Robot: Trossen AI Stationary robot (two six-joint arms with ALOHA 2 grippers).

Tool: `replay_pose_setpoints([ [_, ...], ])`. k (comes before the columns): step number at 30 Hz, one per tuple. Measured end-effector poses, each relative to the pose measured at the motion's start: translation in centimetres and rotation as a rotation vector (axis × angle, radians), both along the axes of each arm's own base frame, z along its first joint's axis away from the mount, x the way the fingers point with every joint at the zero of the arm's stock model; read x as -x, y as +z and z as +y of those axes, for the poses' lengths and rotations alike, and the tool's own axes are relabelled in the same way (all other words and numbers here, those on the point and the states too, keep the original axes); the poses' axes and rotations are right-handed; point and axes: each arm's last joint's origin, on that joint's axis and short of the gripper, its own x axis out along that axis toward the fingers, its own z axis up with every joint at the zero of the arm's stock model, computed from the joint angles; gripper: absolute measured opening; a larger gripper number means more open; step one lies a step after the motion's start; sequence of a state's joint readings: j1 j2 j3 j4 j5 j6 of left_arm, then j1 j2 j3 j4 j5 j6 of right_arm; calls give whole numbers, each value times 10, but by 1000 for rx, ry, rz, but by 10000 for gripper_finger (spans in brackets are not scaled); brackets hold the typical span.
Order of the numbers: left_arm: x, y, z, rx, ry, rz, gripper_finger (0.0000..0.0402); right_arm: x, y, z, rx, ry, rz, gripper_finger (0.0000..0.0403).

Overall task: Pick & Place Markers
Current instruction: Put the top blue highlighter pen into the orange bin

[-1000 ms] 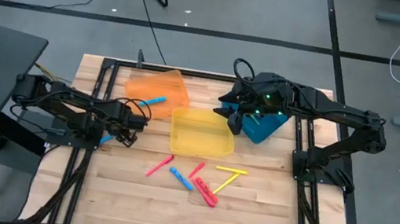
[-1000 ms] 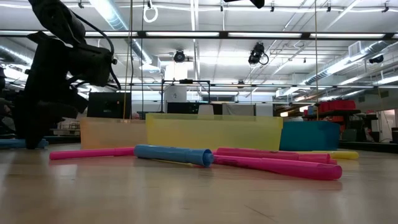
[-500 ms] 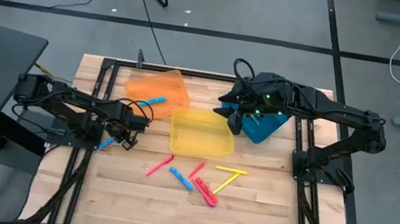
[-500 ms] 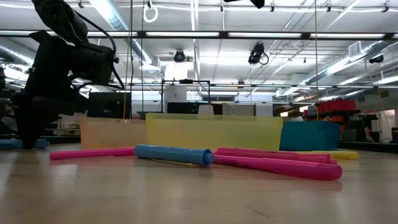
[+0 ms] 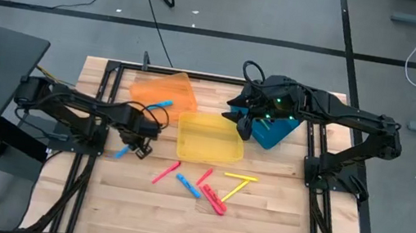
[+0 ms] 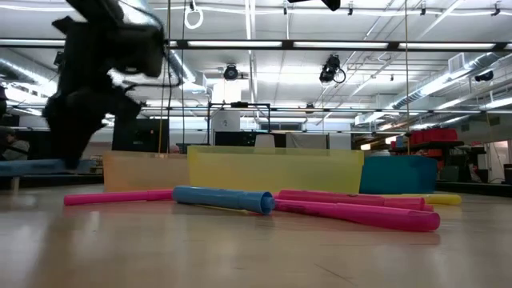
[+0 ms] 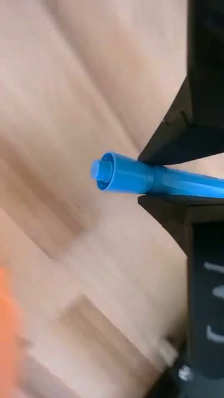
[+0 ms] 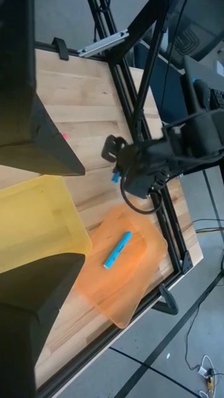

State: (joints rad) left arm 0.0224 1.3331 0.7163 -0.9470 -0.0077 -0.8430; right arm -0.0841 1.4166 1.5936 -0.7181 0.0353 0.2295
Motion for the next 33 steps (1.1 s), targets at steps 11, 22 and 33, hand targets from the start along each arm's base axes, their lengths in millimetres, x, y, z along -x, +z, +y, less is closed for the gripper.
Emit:
replay_pose_setpoints([
  [11,-49,89,-10,-328,-94,-328,80,0,0,0,1,1,0,216],
  [22,-68,160,-15,-729,-157,-549,77,0,0,0,2,1,0,216],
  [33,-69,172,31,-709,-267,-473,73,0,0,0,1,0,0,216],
])
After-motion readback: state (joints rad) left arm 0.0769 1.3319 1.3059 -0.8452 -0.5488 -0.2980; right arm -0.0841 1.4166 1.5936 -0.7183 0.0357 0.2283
